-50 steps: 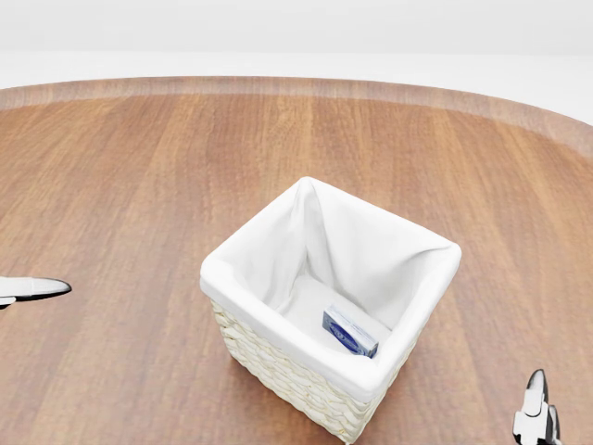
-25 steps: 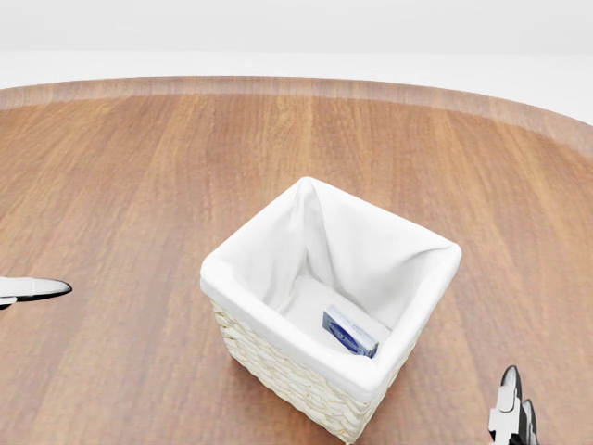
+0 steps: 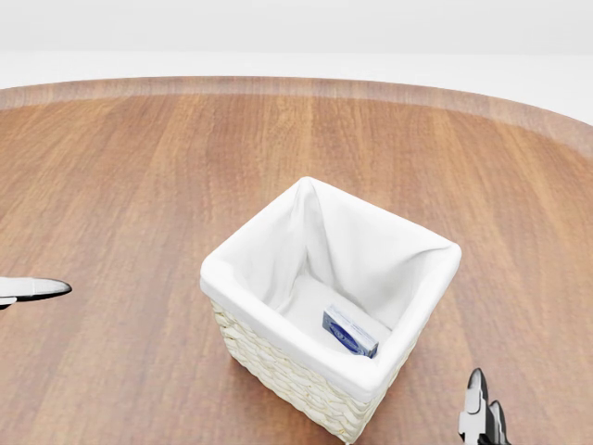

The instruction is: Pick up the alphabet soup and the cream cheese box, and put them in the basket.

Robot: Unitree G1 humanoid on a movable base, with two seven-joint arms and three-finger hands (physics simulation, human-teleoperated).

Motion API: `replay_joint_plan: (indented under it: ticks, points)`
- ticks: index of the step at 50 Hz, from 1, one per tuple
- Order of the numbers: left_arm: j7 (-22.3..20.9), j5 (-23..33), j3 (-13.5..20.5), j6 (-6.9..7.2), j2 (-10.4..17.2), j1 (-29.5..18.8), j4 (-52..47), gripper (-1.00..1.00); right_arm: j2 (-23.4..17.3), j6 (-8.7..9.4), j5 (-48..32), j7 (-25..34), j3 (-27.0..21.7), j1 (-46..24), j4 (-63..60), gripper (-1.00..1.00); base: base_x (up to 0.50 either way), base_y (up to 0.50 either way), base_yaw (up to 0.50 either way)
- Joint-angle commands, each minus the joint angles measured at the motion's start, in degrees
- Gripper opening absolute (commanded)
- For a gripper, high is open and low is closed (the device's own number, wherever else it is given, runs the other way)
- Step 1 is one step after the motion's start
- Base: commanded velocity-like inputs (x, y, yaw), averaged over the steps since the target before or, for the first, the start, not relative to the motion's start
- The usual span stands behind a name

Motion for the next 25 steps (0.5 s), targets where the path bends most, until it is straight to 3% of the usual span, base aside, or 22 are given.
replay_joint_plan:
  ticks: [1, 7, 25]
  points:
    - [0.0, 0.0, 0.0, -0.07, 0.0, 0.0, -0.1, 1.0, -0.3, 0.0, -1.7, 0.0, 1.6, -1.1, 3.0, 1.0, 0.0, 0.0, 0.0]
    - [0.3, 0.0, 0.0, -0.73, 0.1, -0.1, 0.7, 1.0, -0.4, 0.0, -2.0, 0.0, 2.3, -2.0, 6.1, 1.0, 0.0, 0.0, 0.0]
    - [-0.3, 0.0, 0.1, 0.39, -0.1, 0.2, -0.9, 1.0, -0.6, 0.0, -2.0, 0.0, 2.1, -3.2, 11.5, 1.0, 0.0, 0.0, 0.0]
